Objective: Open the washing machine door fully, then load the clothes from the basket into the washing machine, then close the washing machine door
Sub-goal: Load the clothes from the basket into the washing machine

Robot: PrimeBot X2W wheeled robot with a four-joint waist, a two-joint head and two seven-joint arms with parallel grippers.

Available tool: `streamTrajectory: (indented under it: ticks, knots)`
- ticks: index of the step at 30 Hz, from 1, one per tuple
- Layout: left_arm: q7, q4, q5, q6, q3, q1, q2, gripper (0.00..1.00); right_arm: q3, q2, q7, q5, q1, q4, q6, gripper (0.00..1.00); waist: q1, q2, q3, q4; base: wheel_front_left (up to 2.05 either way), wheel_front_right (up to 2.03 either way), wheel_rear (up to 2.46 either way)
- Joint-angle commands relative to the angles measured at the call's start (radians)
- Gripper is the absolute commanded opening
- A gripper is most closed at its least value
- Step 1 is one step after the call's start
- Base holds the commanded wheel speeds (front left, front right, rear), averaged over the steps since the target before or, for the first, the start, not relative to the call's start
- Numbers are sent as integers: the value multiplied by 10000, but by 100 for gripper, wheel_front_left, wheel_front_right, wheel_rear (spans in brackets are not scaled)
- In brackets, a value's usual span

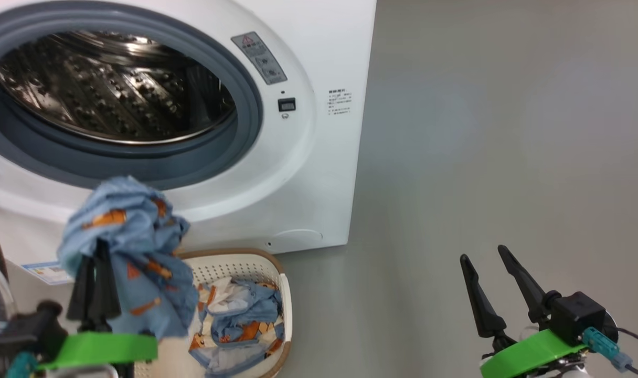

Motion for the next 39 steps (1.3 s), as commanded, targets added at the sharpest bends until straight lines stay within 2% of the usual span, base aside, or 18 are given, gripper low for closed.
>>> streamTrajectory:
  ticks: [1,9,15,23,30,39]
  knots:
    - [-93,-84,56,-72,407,-752,141,0,320,-88,-120,73,-432,-287,16,100,0,-1,437,-161,0,0,0]
    - [-93,751,342,-368,780,-2646,408,0,409,-167,-120,97,-830,-420,16,100,0,-1,1350,-375,0,0,0]
    - [-93,1557,488,-587,979,-4593,925,0,379,-158,-120,124,-1340,-656,16,100,0,-1,2578,-610,0,0,0]
    - [-93,2449,608,-624,1339,-6557,1318,0,341,-126,-120,186,-1803,-810,16,100,0,-1,3827,-795,0,0,0]
    - [-89,3866,655,-636,1289,-8274,1546,0,385,-85,-120,275,-2159,-891,16,100,0,-1,4832,-879,0,0,0]
    - [1070,5925,590,-734,802,-10993,2017,0,621,-15,-120,313,-2426,-905,16,100,0,-1,5786,-966,0,0,0]
